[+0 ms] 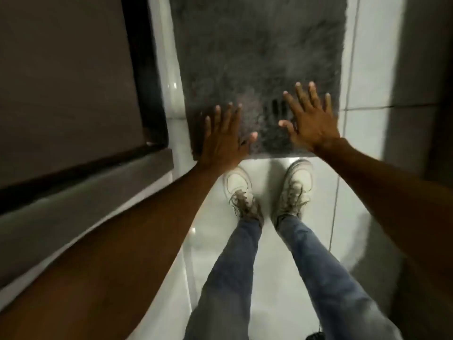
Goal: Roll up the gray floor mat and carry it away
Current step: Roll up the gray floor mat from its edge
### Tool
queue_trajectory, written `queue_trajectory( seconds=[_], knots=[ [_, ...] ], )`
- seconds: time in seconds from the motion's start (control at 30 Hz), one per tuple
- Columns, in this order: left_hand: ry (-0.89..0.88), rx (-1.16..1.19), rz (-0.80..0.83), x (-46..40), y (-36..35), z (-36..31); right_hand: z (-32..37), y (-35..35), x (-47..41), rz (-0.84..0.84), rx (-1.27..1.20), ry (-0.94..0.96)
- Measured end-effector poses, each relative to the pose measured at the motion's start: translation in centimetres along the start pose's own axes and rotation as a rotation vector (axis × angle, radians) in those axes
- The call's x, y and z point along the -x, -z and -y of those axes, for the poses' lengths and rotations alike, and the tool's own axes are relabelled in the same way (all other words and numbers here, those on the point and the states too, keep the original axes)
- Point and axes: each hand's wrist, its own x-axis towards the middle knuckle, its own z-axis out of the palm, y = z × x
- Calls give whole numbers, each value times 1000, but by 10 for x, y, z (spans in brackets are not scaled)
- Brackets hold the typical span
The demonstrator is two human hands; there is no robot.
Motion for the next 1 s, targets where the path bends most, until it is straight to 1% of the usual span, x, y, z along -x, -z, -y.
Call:
queue_trajectory(
  seconds=[0.03,0.07,0.13,0.17,0.23,0.27,0.33,0.47,0.5,0.57,0.67,0.7,0.73,0.77,0.8,0.87,0.93,0.97,1.0],
  knots=[
    [3,8,61,-11,-27,9,-9,-29,-8,46,10,14],
    [-3,8,110,-25,-69,22,-22,-71,-22,119,29,55],
    [-37,-53,206,-41,-125,47,-38,-133,-28,261,96,87],
    [-66,-92,240,-47,-147,55,-42,-160,-29,280,133,106],
    [-113,-178,250,-58,-181,61,-51,-191,-32,213,232,121],
    [-131,-238,229,-63,-191,60,-50,-198,-33,171,297,116],
    [-92,-345,193,-63,-206,55,-44,-209,-30,145,410,110],
    [-53,-400,133,-57,-203,43,-41,-197,-33,148,444,127],
    [-49,-410,151,-59,-195,42,-40,-191,-34,176,437,118],
    [-53,-372,254,-66,-173,40,-36,-171,-38,262,324,87],
    [-83,-217,405,-82,-130,38,-29,-122,-52,399,132,46],
    [-91,-150,424,-87,-116,40,-27,-107,-58,438,93,26],
    [-90,-94,392,-95,-101,37,-28,-89,-65,462,83,18],
    [-81,-83,340,-98,-92,37,-28,-80,-69,447,56,11],
    [-86,-104,241,-103,-85,35,-30,-69,-76,382,40,3],
    [-75,-237,1,-105,-85,30,-37,-64,-81,137,87,23],
    [-31,-286,-181,-101,-96,28,-43,-70,-80,-114,130,17],
    [-19,-251,-230,-99,-105,30,-44,-76,-79,-189,129,20],
    [-12,-208,-245,-96,-115,33,-46,-84,-77,-220,136,42]
  ],
)
